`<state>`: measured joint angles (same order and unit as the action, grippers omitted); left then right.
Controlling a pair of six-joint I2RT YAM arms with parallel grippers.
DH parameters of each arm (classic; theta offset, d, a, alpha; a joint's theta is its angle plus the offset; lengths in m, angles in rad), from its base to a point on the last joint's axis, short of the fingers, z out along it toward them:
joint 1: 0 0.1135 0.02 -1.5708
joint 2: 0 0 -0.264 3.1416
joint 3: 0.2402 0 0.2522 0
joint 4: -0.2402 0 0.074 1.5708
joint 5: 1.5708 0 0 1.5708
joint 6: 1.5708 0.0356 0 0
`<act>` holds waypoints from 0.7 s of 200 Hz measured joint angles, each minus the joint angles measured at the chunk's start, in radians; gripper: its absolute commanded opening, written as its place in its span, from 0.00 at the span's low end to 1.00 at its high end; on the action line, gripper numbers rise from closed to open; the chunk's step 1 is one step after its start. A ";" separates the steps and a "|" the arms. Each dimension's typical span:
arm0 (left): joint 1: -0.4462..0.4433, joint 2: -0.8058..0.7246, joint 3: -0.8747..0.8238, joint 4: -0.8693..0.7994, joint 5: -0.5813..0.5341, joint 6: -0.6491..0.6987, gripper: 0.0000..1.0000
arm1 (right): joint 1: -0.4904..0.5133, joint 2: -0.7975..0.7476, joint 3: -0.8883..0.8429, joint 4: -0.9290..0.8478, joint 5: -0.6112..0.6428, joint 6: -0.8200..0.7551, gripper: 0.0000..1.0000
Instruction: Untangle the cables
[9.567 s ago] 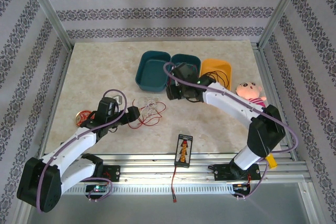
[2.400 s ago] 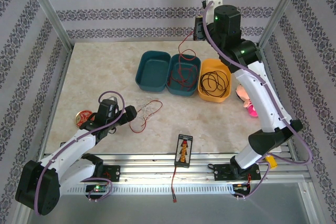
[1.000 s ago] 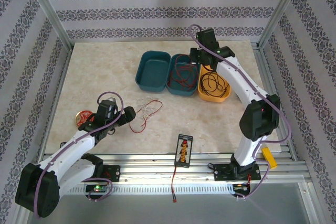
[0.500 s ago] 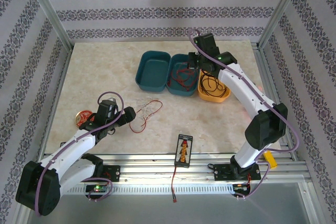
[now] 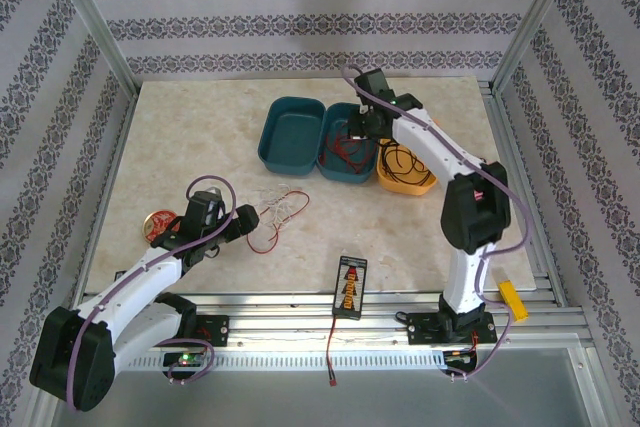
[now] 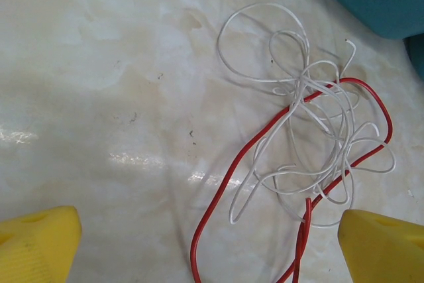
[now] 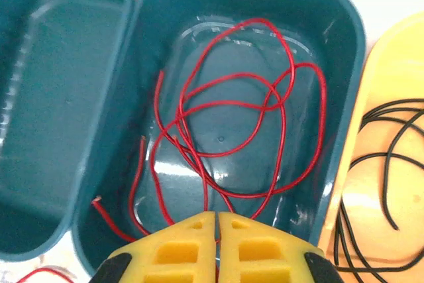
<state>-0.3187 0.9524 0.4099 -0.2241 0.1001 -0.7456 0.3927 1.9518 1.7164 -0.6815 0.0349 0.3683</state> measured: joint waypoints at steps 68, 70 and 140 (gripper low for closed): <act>0.000 -0.012 -0.007 0.000 0.000 0.000 0.99 | -0.005 0.166 0.118 -0.092 -0.006 -0.008 0.02; 0.000 -0.012 -0.007 0.000 0.000 0.000 0.99 | -0.005 0.169 0.119 -0.094 -0.006 -0.008 0.02; 0.000 -0.012 -0.007 0.000 0.000 0.000 0.99 | -0.005 0.182 0.115 -0.140 0.019 -0.035 0.29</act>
<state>-0.3183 0.9401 0.4026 -0.2245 0.1001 -0.7456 0.3882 2.1334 1.8317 -0.8215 0.0540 0.3336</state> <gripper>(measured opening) 0.994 0.257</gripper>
